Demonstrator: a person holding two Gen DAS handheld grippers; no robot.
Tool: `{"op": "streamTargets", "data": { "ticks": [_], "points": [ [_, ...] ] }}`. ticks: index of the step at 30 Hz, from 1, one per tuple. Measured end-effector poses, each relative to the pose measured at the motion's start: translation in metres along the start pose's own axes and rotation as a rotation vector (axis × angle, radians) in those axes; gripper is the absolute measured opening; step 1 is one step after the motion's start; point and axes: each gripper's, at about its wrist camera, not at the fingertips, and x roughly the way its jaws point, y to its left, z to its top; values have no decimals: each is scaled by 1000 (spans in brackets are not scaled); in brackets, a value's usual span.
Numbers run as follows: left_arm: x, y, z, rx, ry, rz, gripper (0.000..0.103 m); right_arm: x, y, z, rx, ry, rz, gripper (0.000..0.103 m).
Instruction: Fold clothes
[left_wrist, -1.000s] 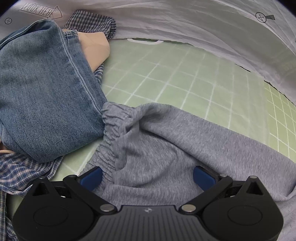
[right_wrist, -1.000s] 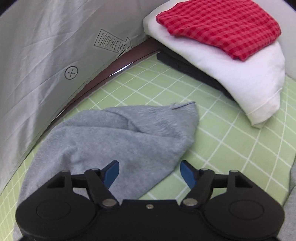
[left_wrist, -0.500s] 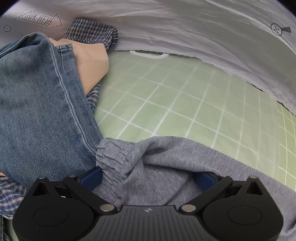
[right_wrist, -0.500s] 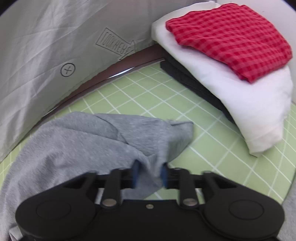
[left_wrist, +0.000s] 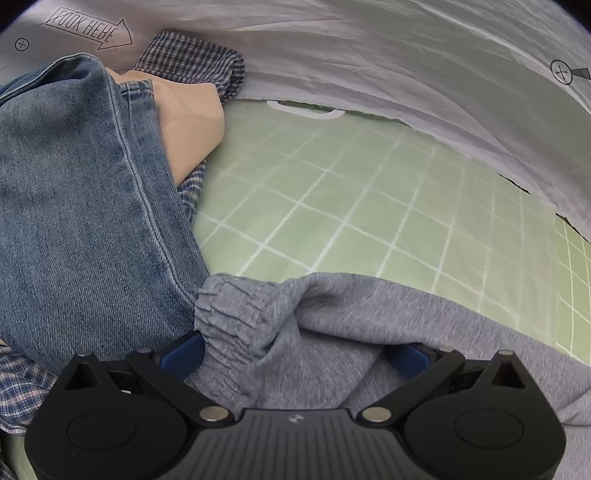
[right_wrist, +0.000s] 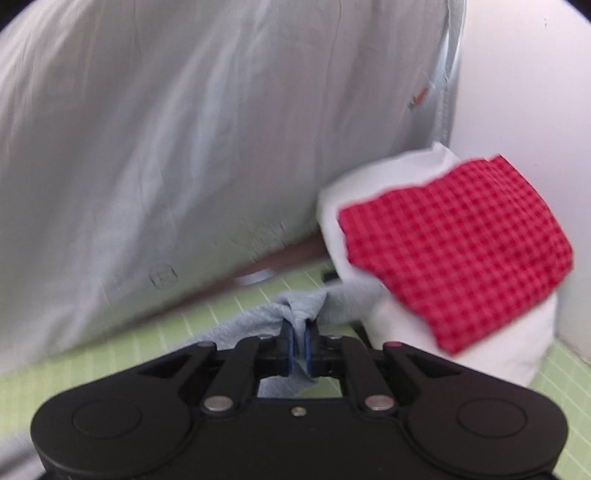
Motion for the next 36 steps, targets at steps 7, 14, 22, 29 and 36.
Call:
{"op": "streamTargets", "data": {
  "ticks": [7, 14, 22, 29, 36],
  "points": [
    [3, 5, 4, -9, 10, -4, 103, 29, -33, -59, 0, 245, -77, 13],
    [-2, -2, 6, -2, 40, 26, 103, 0, 8, -53, -196, 84, -94, 89],
    [-39, -40, -19, 99, 55, -96, 103, -8, 78, -58, -223, 110, 155, 94],
    [-27, -90, -38, 260, 44, -83, 103, -12, 116, -81, -216, 157, 222, 94],
    [-4, -116, -7, 227, -8, -120, 103, -22, 101, -88, -202, 172, 183, 94]
  ]
}}
